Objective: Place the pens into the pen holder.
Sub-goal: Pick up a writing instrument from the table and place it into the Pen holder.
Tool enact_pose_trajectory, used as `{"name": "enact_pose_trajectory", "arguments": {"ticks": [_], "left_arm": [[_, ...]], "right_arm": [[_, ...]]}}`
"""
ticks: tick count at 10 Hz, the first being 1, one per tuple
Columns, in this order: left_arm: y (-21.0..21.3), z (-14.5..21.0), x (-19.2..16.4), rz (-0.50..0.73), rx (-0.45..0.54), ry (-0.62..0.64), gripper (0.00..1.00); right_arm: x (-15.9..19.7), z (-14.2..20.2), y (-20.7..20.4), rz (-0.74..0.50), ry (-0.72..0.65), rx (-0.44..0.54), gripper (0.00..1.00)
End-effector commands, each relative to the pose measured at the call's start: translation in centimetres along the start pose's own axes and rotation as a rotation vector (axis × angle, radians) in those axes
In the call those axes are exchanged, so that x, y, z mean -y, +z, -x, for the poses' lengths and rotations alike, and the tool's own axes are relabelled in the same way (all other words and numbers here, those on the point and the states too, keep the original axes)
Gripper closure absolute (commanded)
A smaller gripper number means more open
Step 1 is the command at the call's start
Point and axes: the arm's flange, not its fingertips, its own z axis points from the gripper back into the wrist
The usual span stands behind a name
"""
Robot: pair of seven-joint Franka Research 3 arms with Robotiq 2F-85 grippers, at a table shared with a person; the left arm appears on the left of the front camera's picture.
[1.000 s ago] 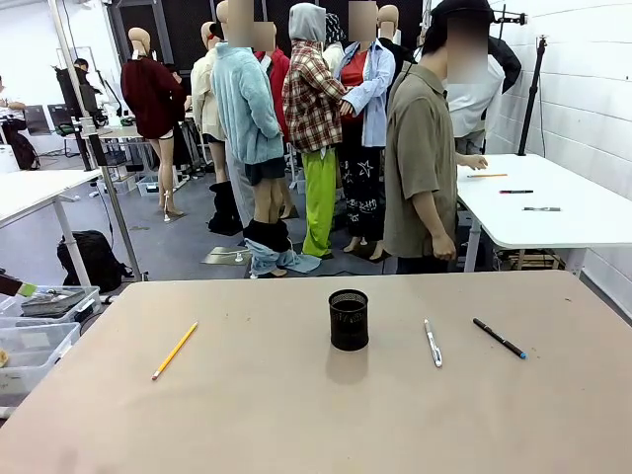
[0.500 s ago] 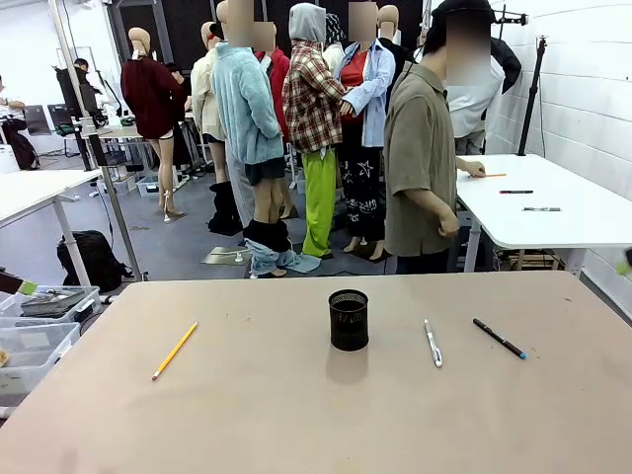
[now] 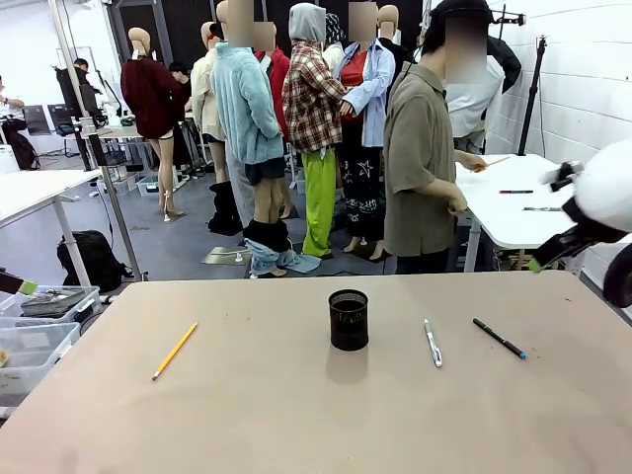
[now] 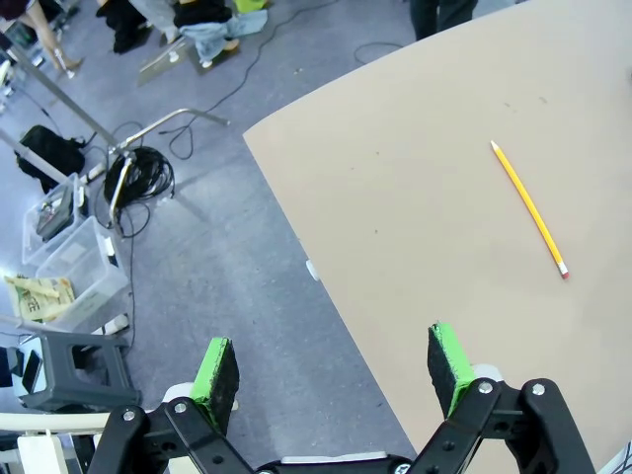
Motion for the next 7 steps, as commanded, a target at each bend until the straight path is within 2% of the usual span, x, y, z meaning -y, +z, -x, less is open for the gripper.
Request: {"name": "enact_pose_trajectory", "arguments": {"ticks": [1, 4, 7], "left_arm": [[0.0, 0.1, -0.1, -0.003, -0.007, 0.012, 0.0], [0.0, 0.1, -0.1, -0.003, -0.007, 0.012, 0.0], [0.0, 0.1, -0.1, -0.003, -0.007, 0.012, 0.0]], "right_arm": [[-1.2, -1.8, -2.0, 0.037, 0.087, -0.077, 0.0], [-4.5, -3.1, -6.6, 0.037, 0.168, -0.174, 0.0], [-4.8, -2.7, -10.7, 0.018, 0.154, -0.274, 0.0]]}}
